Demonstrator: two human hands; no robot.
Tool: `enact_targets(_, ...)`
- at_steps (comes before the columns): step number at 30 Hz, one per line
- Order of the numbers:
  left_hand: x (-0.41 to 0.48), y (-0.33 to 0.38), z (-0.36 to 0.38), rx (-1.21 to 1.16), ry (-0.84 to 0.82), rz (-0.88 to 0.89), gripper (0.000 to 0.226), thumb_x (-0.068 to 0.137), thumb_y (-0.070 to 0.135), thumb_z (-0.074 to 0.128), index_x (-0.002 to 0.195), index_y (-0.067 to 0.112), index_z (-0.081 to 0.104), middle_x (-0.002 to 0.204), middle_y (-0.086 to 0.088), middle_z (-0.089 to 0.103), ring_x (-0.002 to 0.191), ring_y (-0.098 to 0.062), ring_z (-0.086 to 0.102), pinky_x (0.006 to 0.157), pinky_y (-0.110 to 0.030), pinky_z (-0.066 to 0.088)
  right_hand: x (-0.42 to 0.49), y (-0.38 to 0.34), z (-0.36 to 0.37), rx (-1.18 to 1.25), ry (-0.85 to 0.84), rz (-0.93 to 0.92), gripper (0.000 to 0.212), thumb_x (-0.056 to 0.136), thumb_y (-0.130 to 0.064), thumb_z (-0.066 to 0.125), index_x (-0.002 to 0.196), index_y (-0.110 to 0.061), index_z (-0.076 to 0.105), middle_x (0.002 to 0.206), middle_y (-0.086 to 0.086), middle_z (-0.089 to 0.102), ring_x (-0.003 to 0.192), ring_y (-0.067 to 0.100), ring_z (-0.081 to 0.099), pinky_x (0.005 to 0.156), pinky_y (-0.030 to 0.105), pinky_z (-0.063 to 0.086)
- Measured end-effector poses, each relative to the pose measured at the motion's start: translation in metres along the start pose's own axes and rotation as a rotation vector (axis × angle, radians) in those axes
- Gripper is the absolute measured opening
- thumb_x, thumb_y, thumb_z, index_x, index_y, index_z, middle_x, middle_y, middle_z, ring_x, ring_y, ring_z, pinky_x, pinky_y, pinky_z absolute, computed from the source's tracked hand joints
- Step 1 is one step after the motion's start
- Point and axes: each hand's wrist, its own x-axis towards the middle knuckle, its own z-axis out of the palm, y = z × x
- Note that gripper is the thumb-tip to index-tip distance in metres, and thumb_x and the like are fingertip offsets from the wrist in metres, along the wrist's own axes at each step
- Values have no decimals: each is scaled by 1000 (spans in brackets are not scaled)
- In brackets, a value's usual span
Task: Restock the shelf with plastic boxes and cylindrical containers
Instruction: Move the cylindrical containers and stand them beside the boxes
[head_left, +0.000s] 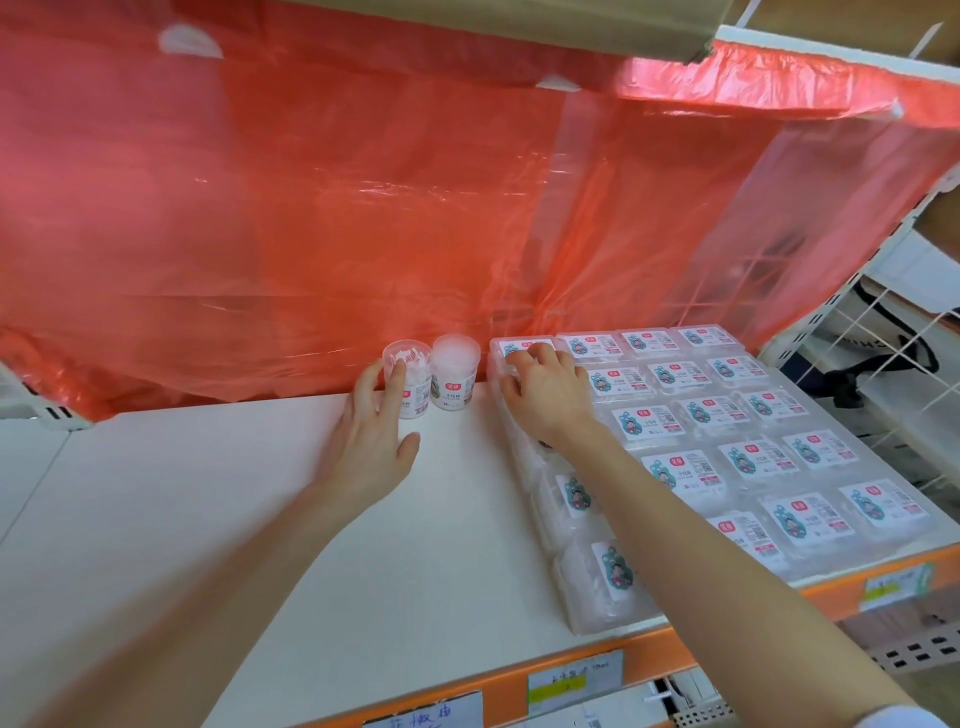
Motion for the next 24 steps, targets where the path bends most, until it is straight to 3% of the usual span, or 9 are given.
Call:
enact_targets(6,6,7,2,39,-22,-42,81,84,21,59,148,14,10,151,-10,6,132,-30,20,104,-38,32,-1,0,-1,-12,1,1,39,95,-32,35,127,-14,49,134,9,44,125,32,34,101,43,27)
enact_targets(24,12,19,0,128,-53,-63,81,85,26,57,148,19,6,146,-9,10,126,-29,22,101,-37,32,-1,-1,-3,-2,-15,-4,39,95,-33,35,127,-15,48,135,9,43,127,32,32,102,45,26)
